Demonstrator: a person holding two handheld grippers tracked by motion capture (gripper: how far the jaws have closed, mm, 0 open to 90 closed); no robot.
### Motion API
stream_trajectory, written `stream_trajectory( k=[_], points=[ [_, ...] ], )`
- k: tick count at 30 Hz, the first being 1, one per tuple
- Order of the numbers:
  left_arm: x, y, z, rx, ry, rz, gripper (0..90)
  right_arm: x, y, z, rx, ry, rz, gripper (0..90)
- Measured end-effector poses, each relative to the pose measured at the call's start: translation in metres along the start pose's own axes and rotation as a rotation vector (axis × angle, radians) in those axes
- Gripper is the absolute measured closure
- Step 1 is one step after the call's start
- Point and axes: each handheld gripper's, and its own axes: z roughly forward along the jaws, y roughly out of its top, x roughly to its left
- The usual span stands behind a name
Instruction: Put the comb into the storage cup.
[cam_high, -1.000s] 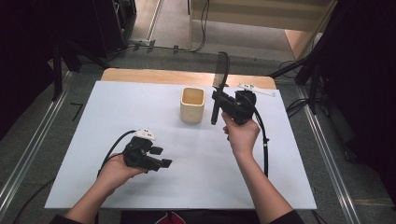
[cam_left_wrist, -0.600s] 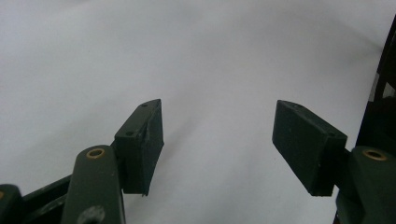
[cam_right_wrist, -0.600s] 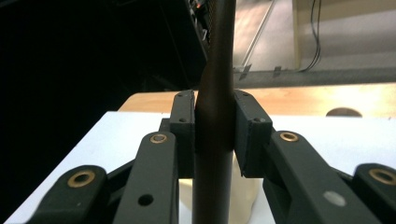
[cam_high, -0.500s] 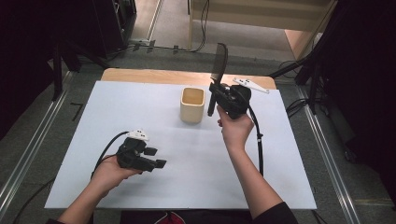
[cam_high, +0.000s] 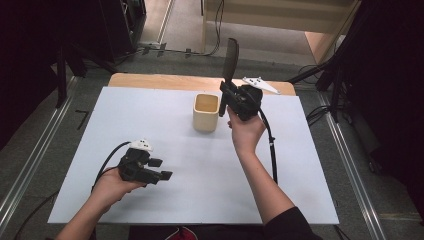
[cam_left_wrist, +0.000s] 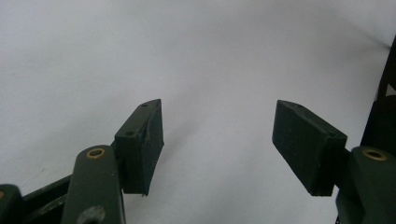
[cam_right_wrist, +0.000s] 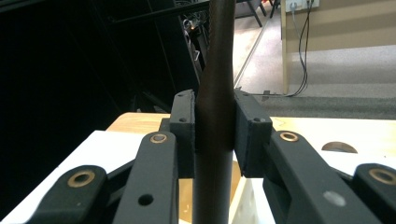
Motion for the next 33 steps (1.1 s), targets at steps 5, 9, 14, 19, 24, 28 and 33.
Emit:
stream_trajectory(
  k=[5,9,14,19,24,28,33],
  points=[
    [0.002,-0.002,-0.002,-0.003,0.003,-0.006,34.8,0.004,0.004,0.005,-0.002,0.001,-0.004,70.1],
    [0.002,-0.003,-0.003,-0.003,0.003,-0.008,34.8,0.006,0.004,0.009,-0.011,0.005,0.0,70.1],
    [0.003,-0.005,-0.005,-0.004,0.005,-0.011,34.8,0.011,0.008,0.015,-0.02,0.006,-0.01,70.1],
    [0.005,-0.006,-0.006,-0.003,0.008,-0.016,34.8,0.016,0.012,0.021,-0.028,-0.002,-0.027,70.1],
    [0.006,-0.008,-0.007,0.001,0.01,-0.017,34.8,0.015,0.013,0.026,-0.037,-0.012,-0.032,70.1],
    [0.007,-0.01,-0.01,-0.007,0.015,-0.019,34.8,0.012,0.011,0.034,-0.041,-0.025,-0.024,70.1],
    [0.009,-0.012,-0.012,-0.012,0.017,-0.026,34.8,0.012,0.01,0.045,-0.035,-0.036,-0.025,70.1]
  ],
)
